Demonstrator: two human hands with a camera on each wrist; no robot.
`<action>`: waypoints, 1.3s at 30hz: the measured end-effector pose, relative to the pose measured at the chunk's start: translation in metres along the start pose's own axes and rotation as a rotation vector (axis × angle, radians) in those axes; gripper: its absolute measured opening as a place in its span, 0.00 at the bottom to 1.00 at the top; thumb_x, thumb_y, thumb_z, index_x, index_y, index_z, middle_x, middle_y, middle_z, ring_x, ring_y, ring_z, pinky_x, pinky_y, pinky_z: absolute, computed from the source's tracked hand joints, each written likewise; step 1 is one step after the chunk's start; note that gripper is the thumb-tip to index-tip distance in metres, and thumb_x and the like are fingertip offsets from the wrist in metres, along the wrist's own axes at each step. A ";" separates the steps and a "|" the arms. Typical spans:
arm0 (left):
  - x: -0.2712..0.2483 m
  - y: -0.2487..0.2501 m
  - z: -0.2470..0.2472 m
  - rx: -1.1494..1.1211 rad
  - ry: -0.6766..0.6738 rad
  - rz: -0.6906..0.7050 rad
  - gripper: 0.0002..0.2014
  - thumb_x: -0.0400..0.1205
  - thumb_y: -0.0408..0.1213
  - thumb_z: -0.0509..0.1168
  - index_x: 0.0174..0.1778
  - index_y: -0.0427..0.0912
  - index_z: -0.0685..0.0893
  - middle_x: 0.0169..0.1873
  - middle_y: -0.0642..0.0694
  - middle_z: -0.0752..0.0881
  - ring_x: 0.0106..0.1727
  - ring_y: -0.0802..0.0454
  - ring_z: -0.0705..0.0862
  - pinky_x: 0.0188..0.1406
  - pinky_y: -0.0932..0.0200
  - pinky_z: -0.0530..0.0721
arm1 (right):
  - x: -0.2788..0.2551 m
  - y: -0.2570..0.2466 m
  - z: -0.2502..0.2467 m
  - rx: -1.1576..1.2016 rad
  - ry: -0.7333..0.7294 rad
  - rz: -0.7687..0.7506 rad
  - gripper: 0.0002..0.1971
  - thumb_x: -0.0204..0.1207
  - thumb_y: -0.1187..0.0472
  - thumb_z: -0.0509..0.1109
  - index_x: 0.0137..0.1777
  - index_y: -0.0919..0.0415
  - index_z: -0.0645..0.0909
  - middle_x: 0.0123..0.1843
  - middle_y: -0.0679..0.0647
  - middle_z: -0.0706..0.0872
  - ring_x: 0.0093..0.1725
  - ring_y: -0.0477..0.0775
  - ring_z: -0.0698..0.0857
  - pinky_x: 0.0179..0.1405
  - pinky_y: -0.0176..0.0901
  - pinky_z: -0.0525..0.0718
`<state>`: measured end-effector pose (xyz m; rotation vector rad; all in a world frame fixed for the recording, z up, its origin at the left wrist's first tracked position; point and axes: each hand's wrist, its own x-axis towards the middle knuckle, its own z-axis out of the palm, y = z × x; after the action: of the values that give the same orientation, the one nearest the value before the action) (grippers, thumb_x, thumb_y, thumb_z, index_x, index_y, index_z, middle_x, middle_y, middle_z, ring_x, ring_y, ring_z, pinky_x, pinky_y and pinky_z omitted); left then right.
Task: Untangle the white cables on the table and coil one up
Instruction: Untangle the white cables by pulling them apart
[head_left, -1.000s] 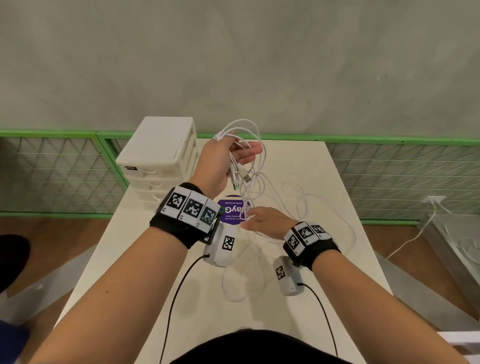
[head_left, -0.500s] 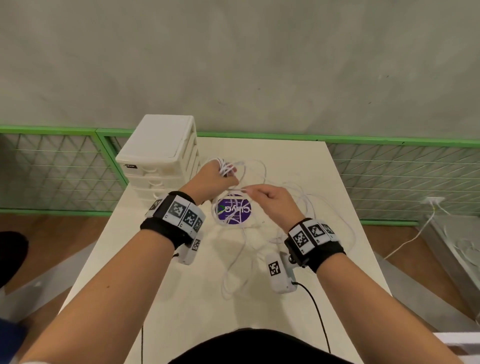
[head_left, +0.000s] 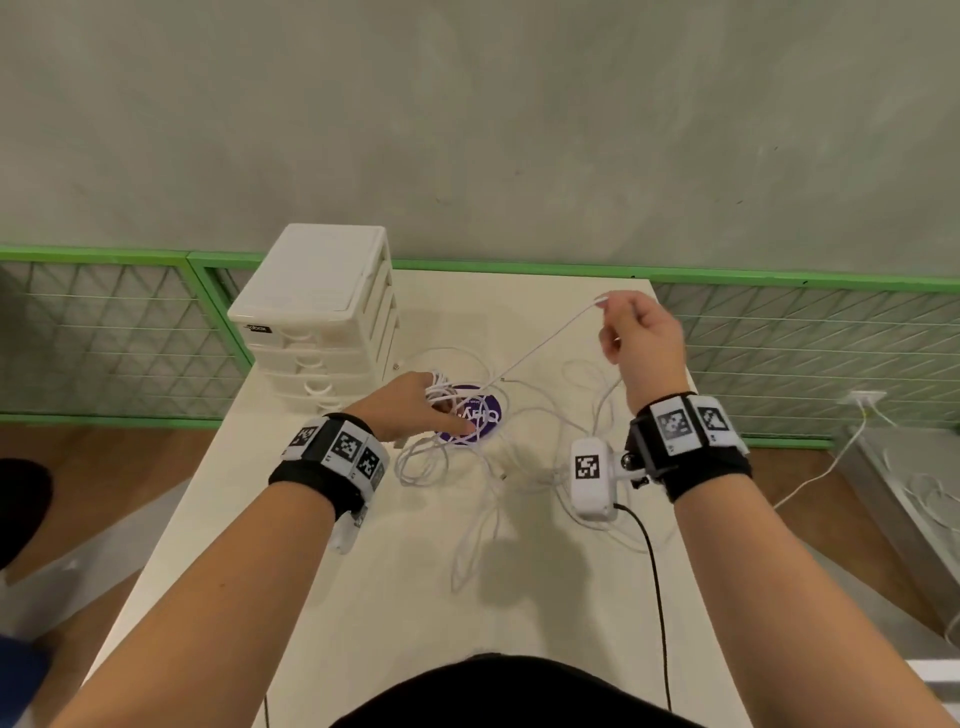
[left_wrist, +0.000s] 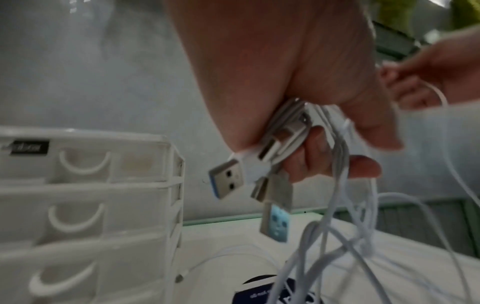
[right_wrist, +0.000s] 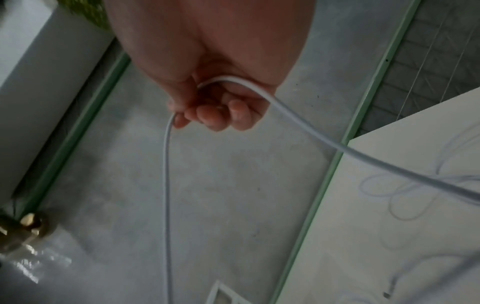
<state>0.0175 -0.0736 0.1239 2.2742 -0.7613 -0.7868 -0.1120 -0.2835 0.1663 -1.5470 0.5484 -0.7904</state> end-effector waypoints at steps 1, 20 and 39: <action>0.003 -0.002 0.002 0.048 0.016 0.001 0.21 0.70 0.45 0.79 0.49 0.36 0.81 0.38 0.45 0.84 0.34 0.51 0.80 0.28 0.61 0.74 | 0.000 -0.006 -0.002 0.032 0.042 -0.029 0.14 0.82 0.66 0.59 0.37 0.56 0.80 0.26 0.52 0.72 0.22 0.44 0.68 0.22 0.32 0.65; 0.008 0.024 0.002 -0.056 0.365 -0.018 0.19 0.76 0.40 0.75 0.29 0.43 0.70 0.27 0.48 0.74 0.29 0.52 0.75 0.21 0.67 0.68 | -0.013 0.036 0.009 -0.643 -0.367 -0.386 0.13 0.77 0.57 0.70 0.61 0.52 0.84 0.63 0.53 0.83 0.65 0.53 0.77 0.69 0.48 0.71; 0.004 -0.038 0.040 -0.136 0.251 -0.123 0.13 0.74 0.41 0.76 0.40 0.35 0.83 0.33 0.43 0.83 0.39 0.44 0.82 0.37 0.56 0.77 | 0.023 -0.055 0.018 -0.317 0.075 -0.504 0.05 0.69 0.62 0.76 0.44 0.54 0.89 0.35 0.40 0.80 0.34 0.39 0.80 0.37 0.39 0.81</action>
<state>0.0045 -0.0654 0.0708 2.2567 -0.4431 -0.5733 -0.0890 -0.2819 0.2238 -1.9930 0.3490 -1.1892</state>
